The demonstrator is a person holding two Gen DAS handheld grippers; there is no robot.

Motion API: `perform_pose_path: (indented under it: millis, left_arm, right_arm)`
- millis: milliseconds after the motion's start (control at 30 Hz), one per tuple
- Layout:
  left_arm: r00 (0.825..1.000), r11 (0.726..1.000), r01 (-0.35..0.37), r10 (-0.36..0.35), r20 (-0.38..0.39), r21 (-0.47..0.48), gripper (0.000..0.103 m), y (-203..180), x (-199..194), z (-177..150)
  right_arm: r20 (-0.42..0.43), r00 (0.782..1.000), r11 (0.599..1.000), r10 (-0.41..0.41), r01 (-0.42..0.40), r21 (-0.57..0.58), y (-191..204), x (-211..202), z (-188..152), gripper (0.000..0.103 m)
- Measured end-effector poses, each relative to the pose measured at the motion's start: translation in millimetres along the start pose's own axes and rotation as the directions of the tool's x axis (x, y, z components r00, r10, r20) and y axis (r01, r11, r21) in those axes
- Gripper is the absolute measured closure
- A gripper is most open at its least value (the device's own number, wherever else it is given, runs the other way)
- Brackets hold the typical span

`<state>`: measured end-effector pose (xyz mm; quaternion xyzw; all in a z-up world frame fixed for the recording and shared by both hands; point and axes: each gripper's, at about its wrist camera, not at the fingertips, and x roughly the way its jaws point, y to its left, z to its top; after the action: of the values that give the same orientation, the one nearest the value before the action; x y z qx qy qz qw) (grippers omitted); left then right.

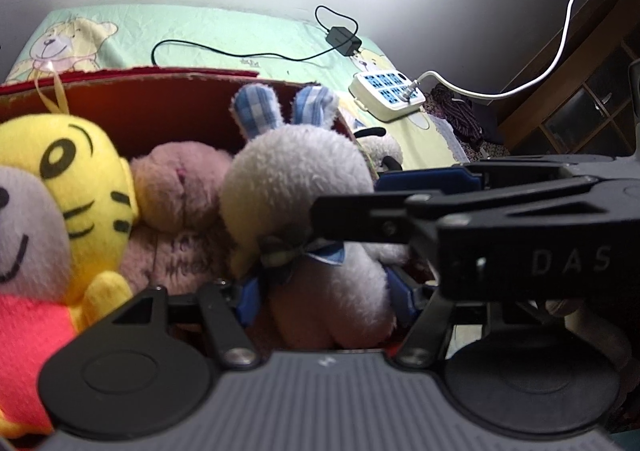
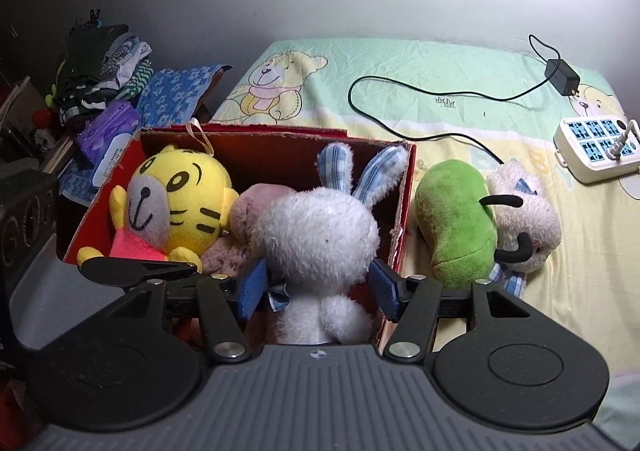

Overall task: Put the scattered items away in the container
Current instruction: 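Lower the bunny into the box beside the teddy bear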

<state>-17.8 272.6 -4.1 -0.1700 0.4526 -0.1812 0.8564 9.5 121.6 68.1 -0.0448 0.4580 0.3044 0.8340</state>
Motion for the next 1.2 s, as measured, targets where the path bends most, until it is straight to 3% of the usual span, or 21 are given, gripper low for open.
perform_pose_path:
  millis: [100, 333, 633, 1033, 1200]
  left_arm:
    - [1.0, 1.0, -0.002, 0.002, -0.005, 0.001, 0.037, -2.2, 0.6, -0.3]
    - [0.998, 0.999, -0.05, 0.051, -0.031, 0.009, 0.035, -13.6, 6.7, 1.7]
    - [0.992, 0.995, -0.102, 0.103, -0.072, 0.016, 0.029, -15.1, 16.1, 6.4]
    - [0.978, 0.982, -0.178, 0.184, -0.103, 0.059, 0.028, -29.2, 18.5, 6.7]
    - [0.973, 0.974, -0.212, 0.218, -0.079, 0.077, 0.021, -36.9, 9.6, 7.4]
  right_arm:
    - [0.033, 0.999, 0.999, 0.004, -0.005, 0.035, -8.9, -8.2, 1.0, 0.045]
    - [0.065, 0.995, 0.993, 0.07, -0.076, 0.095, -15.2, -7.0, 6.6, 0.064]
    - [-0.006, 1.0, 0.99, 0.026, -0.025, 0.141, -22.5, 17.3, 0.3, 0.069]
    - [0.038, 0.999, 0.995, 0.007, -0.011, 0.103, -19.5, 13.8, -9.7, 0.071]
    - [0.062, 0.998, 0.991, 0.024, -0.032, 0.128, -23.0, 12.1, -12.6, 0.071]
